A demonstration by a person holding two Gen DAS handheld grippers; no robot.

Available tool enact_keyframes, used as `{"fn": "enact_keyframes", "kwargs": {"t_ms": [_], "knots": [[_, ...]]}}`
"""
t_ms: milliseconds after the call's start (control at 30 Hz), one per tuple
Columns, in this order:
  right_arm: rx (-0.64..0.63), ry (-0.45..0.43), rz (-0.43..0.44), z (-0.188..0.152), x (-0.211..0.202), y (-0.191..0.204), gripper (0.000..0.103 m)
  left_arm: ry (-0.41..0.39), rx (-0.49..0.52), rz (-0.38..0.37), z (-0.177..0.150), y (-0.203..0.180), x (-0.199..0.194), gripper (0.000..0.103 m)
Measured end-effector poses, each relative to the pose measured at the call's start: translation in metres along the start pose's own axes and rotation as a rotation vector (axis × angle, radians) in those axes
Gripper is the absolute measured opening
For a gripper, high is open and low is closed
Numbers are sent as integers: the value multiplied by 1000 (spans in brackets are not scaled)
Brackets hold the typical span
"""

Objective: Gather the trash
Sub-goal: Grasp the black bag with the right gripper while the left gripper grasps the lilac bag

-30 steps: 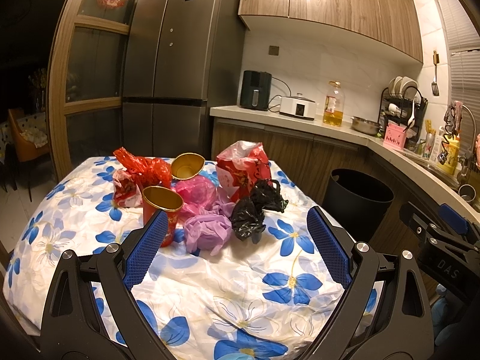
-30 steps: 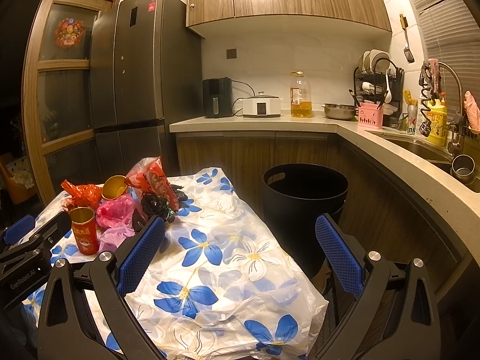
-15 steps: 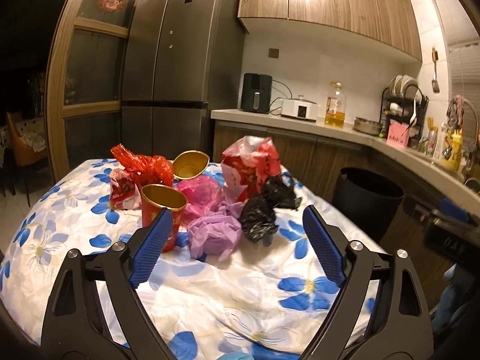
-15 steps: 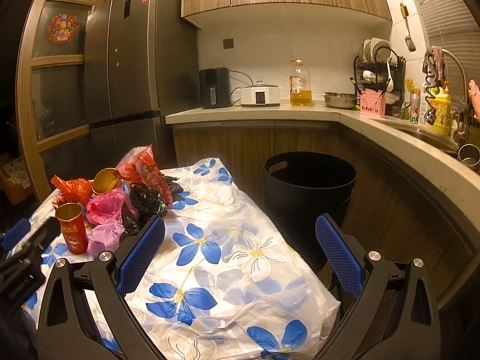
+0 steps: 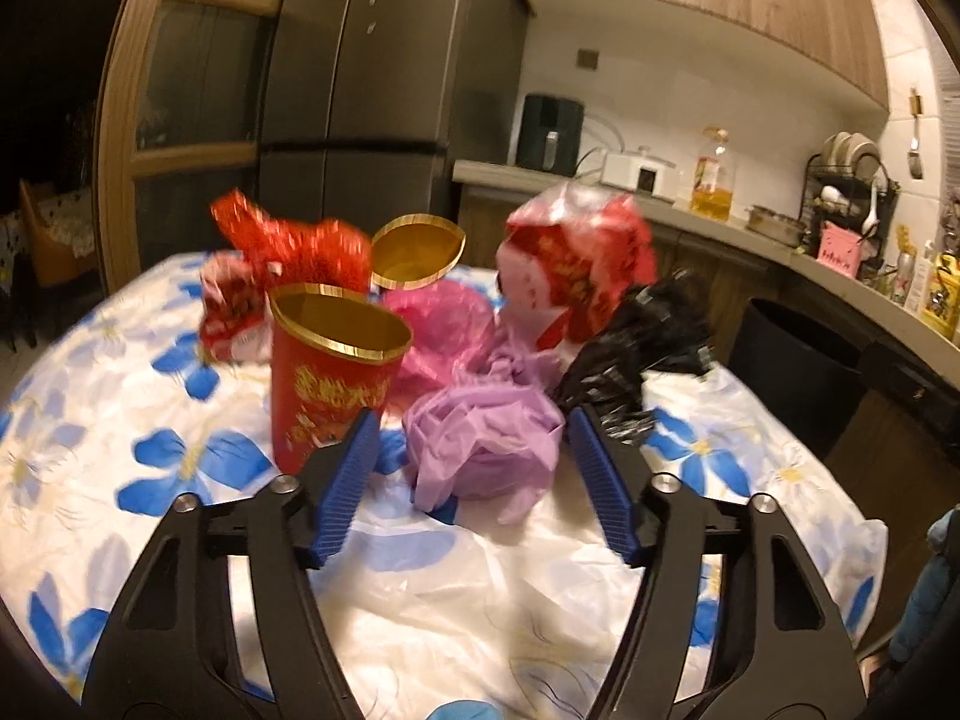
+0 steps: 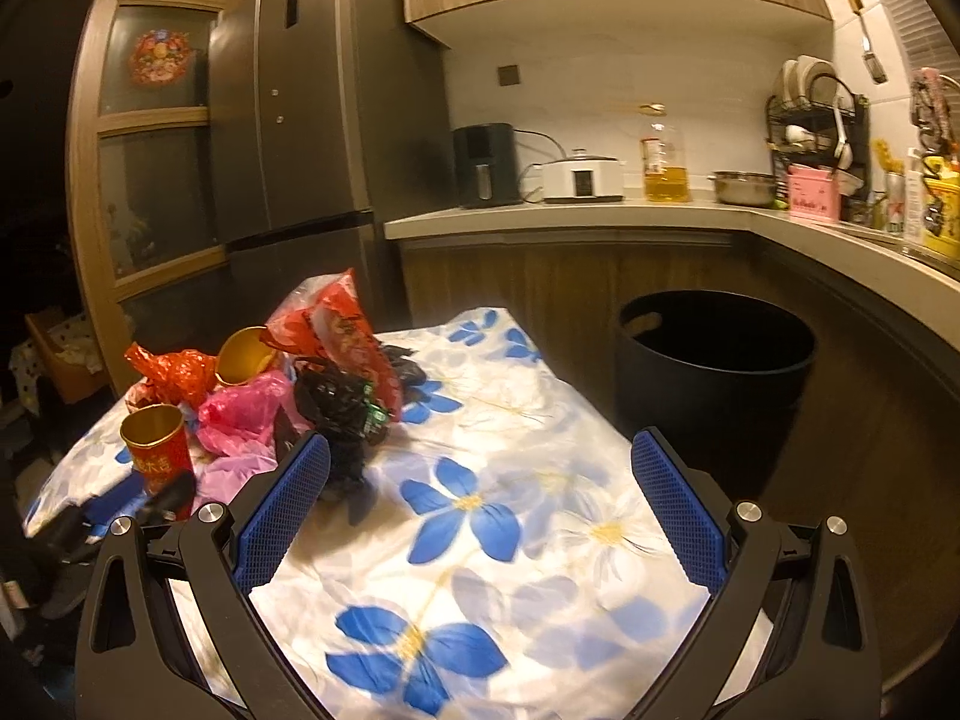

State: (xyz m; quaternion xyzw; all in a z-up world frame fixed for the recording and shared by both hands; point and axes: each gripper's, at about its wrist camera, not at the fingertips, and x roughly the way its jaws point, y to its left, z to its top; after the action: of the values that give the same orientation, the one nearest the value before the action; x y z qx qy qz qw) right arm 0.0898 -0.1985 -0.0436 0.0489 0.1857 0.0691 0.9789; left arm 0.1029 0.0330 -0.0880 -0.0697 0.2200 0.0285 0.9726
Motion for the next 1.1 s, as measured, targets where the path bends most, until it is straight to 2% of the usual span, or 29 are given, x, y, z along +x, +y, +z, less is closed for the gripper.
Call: {"fn": "enact_keyframes", "kwargs": {"t_ms": [233, 400, 600, 700, 900, 1000, 1067, 1100], "knots": [[-28, -15, 62, -1, 27, 14, 95, 63, 0, 9, -3, 0, 35, 49], [-21, -11, 108, -3, 44, 19, 92, 109, -9, -27, -7, 3, 49, 25], [-17, -4, 167, -4, 62, 31, 90, 141, -12, -73, -14, 5, 56, 4], [-37, -9, 181, -4, 70, 39, 83, 128, -4, -82, -17, 5, 50, 2], [-34, 33, 225, -6, 91, 49, 73, 101, -10, -95, -17, 6, 36, 1], [-35, 65, 247, -10, 100, 52, 60, 94, -37, -99, -17, 13, 33, 1], [-36, 77, 254, -12, 103, 54, 45, 89, -42, -99, -17, 14, 29, 1], [-36, 82, 262, -13, 103, 55, 42, 87, -44, -102, -17, 15, 26, 1]]}}
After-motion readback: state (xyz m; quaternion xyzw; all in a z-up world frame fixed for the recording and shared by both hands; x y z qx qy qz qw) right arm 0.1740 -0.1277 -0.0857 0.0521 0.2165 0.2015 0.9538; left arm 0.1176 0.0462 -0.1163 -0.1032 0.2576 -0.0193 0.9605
